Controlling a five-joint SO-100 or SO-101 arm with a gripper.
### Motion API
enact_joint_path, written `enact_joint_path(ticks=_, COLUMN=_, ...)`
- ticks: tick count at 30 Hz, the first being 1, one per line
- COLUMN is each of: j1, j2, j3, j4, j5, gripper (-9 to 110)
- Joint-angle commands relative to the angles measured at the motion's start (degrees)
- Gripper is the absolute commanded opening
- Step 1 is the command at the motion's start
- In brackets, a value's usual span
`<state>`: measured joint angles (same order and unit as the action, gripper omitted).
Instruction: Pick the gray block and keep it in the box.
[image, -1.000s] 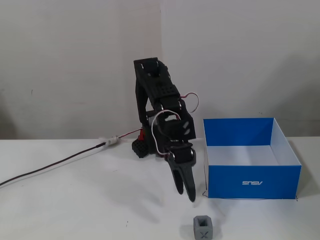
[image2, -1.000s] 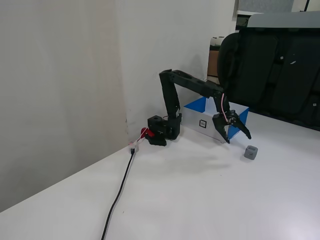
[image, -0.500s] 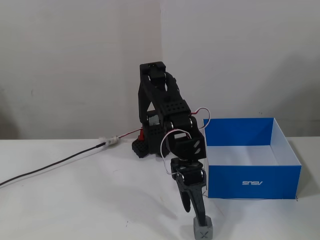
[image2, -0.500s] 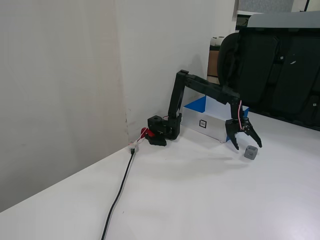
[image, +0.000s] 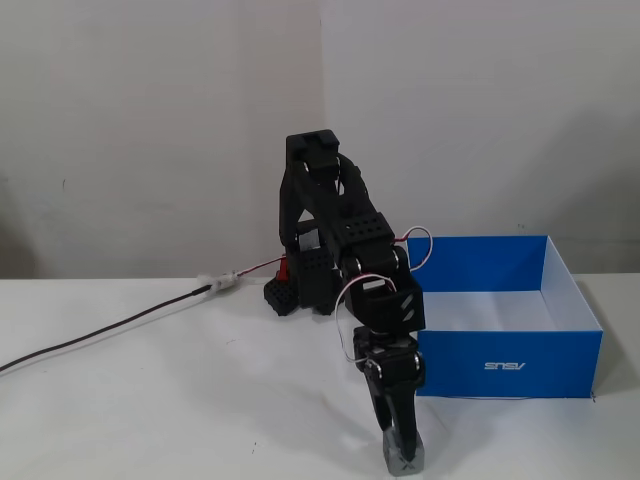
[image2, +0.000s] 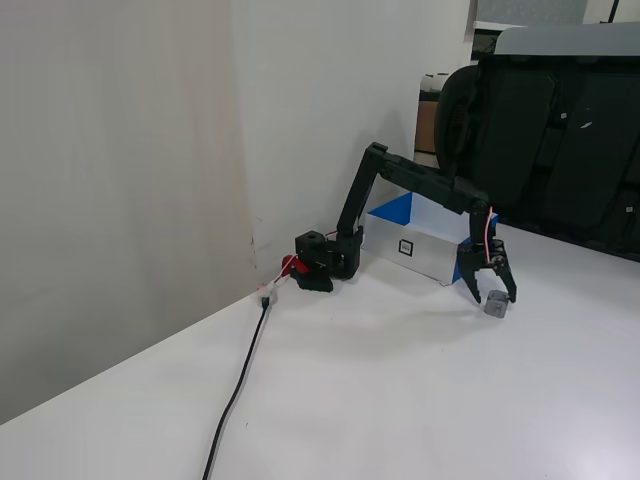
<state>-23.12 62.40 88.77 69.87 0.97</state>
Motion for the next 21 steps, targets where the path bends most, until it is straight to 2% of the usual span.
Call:
enact_joint_path(ticks=1, j1=-0.3, j2=0.4, j3=-5.3, j4=1.1, j5=0.2, gripper=15)
enact_joint_path(ticks=3, j1=-0.2, j2=-0.5, j3=-5.9, j4=1.8, j5=0.2, gripper=2)
enact_joint_path(ticks=4, j1=-0.2, j2=-1.1, j3=-6.3, j4=2.1, j5=0.2, gripper=0)
enact_joint_path(ticks=11, j1=2.7, j2=4.4, j3=-6.5, j4=7.1, j5=0.0, gripper=0)
enact_joint_path(ticks=17, j1=4.8, j2=24.3, j3=3.6, j4=3.0, j5=-0.7, gripper=0)
enact_joint_path(ticks=21, j1=2.5, j2=35.4, j3=10.8, j4=0.1, j5=-0.7, gripper=0)
